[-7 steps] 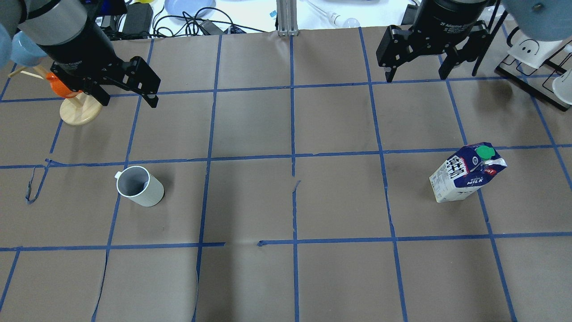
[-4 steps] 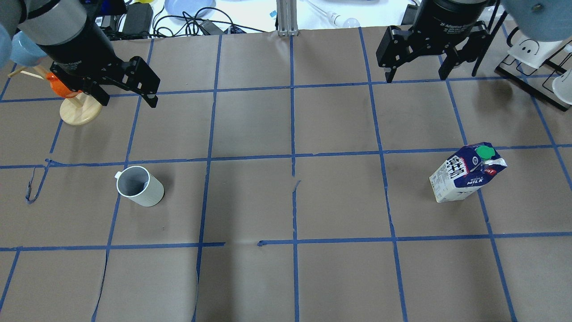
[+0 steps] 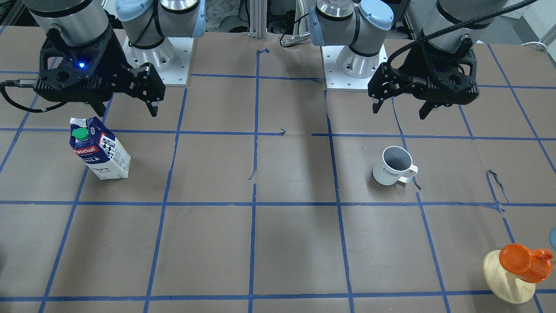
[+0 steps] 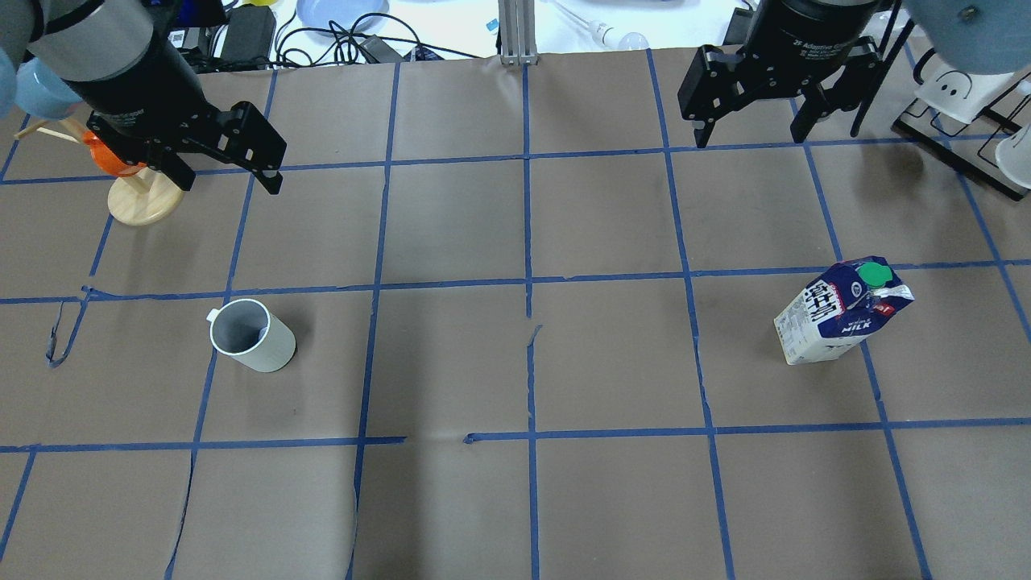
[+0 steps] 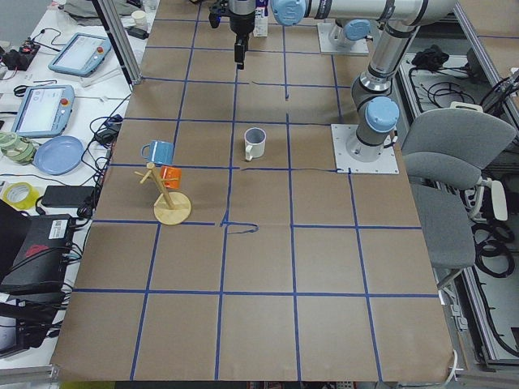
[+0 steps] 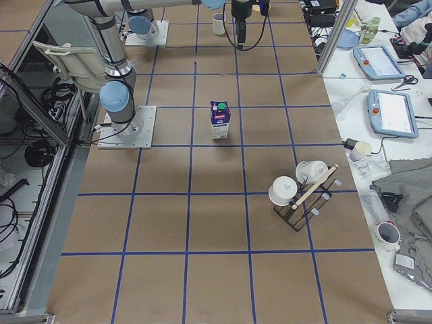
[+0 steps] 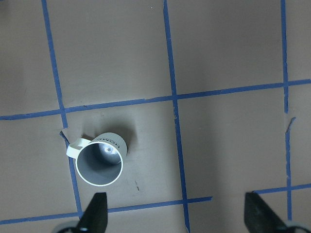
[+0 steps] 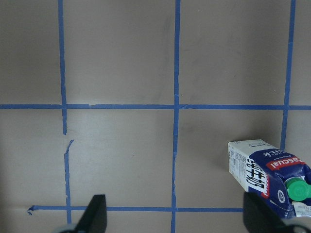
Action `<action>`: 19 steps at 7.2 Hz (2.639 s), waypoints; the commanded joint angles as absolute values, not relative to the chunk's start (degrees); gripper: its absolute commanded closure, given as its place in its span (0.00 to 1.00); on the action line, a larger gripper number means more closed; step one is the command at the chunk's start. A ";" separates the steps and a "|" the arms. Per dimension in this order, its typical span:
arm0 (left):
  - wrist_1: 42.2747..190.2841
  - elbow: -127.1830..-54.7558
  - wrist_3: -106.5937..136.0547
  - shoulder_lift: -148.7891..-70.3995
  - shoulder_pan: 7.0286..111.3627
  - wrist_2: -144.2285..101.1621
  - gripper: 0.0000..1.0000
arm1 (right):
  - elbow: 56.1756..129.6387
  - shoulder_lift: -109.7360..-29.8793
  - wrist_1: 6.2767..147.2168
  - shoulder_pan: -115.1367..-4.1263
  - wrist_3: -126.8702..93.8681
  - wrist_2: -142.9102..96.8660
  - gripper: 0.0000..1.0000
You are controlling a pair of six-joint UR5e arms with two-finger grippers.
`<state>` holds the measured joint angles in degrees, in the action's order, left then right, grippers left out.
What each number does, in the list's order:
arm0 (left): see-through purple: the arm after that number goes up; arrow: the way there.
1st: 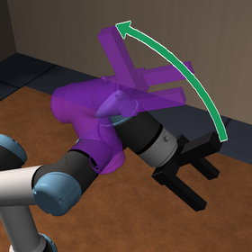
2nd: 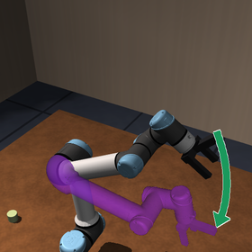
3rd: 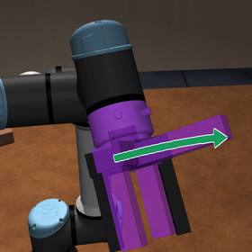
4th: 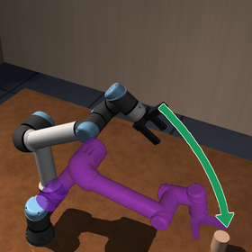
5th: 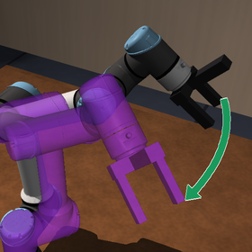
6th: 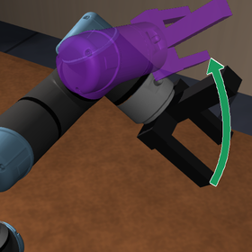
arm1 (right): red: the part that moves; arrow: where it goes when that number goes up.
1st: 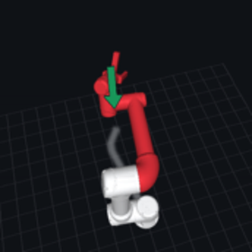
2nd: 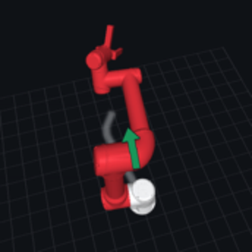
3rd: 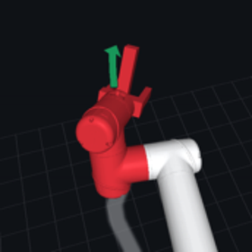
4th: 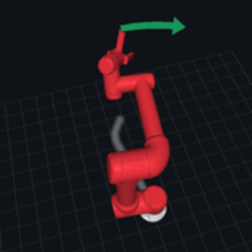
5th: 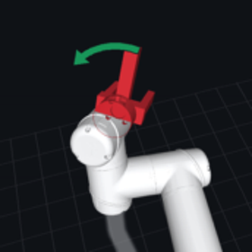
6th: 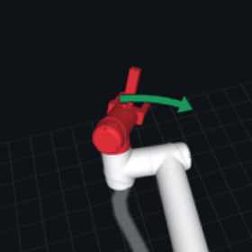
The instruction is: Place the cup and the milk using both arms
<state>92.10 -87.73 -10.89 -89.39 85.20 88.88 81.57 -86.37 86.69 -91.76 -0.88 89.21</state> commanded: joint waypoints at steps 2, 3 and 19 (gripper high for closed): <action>92.46 -87.71 -10.72 -89.56 84.82 88.86 0.00 | 81.56 -86.40 86.66 -91.76 -0.88 89.21 0.00; 92.55 -87.71 -10.20 -89.47 84.47 88.94 0.00 | 81.65 -86.40 86.66 -91.76 -0.88 89.21 0.00; 72.25 -114.60 4.83 -96.94 66.80 93.25 0.00 | 82.00 -86.31 86.66 -91.76 -0.88 89.21 0.00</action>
